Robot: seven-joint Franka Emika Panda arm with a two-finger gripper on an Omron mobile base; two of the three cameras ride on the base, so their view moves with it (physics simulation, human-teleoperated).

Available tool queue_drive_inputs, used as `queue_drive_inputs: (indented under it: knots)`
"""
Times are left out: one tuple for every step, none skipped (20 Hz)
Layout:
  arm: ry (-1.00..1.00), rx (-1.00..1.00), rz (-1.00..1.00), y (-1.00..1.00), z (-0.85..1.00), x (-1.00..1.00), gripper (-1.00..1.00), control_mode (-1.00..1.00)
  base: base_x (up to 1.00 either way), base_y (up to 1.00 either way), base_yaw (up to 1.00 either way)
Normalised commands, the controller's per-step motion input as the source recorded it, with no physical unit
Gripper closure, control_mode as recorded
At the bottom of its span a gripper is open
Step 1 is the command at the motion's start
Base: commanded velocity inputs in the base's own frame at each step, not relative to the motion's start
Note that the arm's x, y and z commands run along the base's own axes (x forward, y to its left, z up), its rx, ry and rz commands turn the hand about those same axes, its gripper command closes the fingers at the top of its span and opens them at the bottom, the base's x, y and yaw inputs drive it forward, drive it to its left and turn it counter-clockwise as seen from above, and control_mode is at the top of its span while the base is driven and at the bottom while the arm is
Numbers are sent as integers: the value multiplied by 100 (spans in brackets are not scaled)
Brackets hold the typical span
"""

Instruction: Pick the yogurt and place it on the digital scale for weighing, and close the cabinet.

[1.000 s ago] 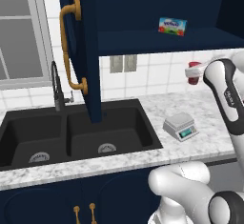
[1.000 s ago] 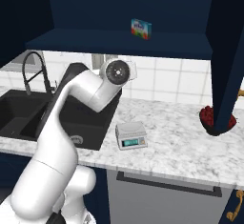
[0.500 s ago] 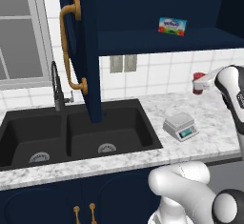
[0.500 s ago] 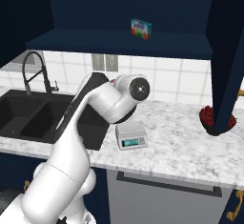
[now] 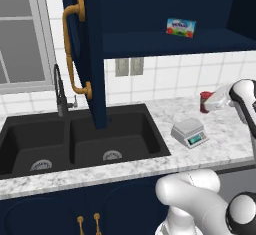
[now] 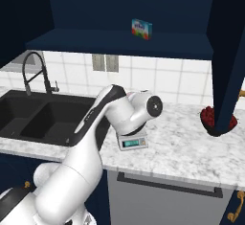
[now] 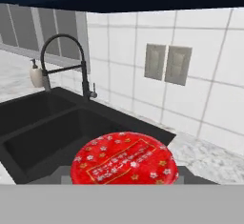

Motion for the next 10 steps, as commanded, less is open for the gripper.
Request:
queue_drive_inputs:
  knots:
    - [10, 0, 21, 0, -63, 26, 100, -100, 0, 0, 0]
    - [10, 0, 22, -3, -60, 34, 100, -100, 0, 0, 0]
    - [9, 0, 22, -5, -56, 31, 100, -100, 0, 0, 0]
    - [6, 0, 21, -5, -48, 20, 100, -100, 0, 0, 0]
    - [2, 0, 18, -5, -41, 7, 100, -100, 0, 0, 0]
    - [3, 0, 17, -2, -39, 4, 100, -100, 0, 0, 0]
    - [2, 0, 15, 0, -37, 2, 100, -100, 0, 0, 0]
    - [2, 0, 13, 0, -35, 2, 100, -100, 0, 0, 0]
    - [0, 0, 10, 0, -34, 0, 100, -100, 0, 0, 0]
    - [0, 0, 8, 0, -39, 0, 100, -100, 0, 0, 0]
